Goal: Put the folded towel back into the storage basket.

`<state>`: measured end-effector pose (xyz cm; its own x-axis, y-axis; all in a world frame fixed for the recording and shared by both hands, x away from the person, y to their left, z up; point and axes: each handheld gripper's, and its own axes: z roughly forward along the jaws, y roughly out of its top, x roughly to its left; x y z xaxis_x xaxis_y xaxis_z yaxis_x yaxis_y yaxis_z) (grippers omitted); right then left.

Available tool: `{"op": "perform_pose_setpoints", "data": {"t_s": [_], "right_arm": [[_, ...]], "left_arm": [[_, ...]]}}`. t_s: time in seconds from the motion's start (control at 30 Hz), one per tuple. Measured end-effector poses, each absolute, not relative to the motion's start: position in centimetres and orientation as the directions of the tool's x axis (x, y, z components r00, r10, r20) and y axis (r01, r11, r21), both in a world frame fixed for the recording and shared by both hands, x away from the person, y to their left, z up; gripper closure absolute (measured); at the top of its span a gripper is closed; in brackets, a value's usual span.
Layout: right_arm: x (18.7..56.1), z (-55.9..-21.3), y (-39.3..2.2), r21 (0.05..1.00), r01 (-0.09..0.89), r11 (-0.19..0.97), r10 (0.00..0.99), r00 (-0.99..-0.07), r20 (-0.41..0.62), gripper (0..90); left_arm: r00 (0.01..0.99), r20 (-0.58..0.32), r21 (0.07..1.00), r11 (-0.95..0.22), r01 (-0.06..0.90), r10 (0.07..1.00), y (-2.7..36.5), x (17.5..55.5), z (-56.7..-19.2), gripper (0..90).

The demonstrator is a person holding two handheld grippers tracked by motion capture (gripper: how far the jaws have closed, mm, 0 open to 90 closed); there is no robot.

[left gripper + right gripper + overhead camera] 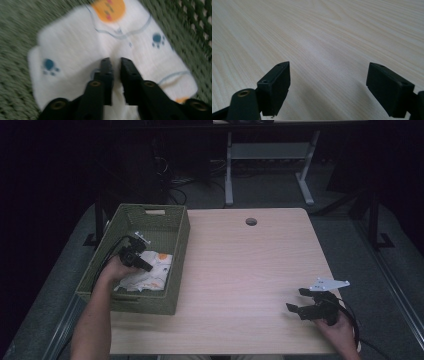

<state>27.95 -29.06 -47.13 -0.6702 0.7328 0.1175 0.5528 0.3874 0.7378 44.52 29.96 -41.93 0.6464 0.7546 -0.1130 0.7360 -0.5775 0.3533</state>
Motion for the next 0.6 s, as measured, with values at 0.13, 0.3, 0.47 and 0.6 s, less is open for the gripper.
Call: {"op": "perform_pose_setpoints", "data": {"t_s": [0.13,0.3,0.47,0.6], "right_arm": [[27.9,-47.1,-29.1,0.741,0.554,0.381,0.733,-0.669,0.123,19.0],[28.1,-47.3,-29.1,0.735,0.561,0.381,0.737,-0.664,0.125,19.0],[28.2,-47.4,-29.2,0.732,0.565,0.381,0.740,-0.661,0.125,19.0],[28.3,-47.4,-29.2,0.732,0.563,0.384,0.738,-0.664,0.124,19.1]], "left_arm": [[0.610,-0.066,0.432,-0.528,0.731,0.790,30.6,44.9,-41.4,78.3],[0.537,-0.051,0.424,-0.468,0.775,0.842,31.3,45.9,-42.2,82.6],[0.467,-0.029,0.403,-0.417,0.815,0.884,31.8,46.7,-42.2,77.0],[0.433,0.002,0.423,-0.393,0.816,0.901,32.3,46.7,-41.5,74.0]]}}
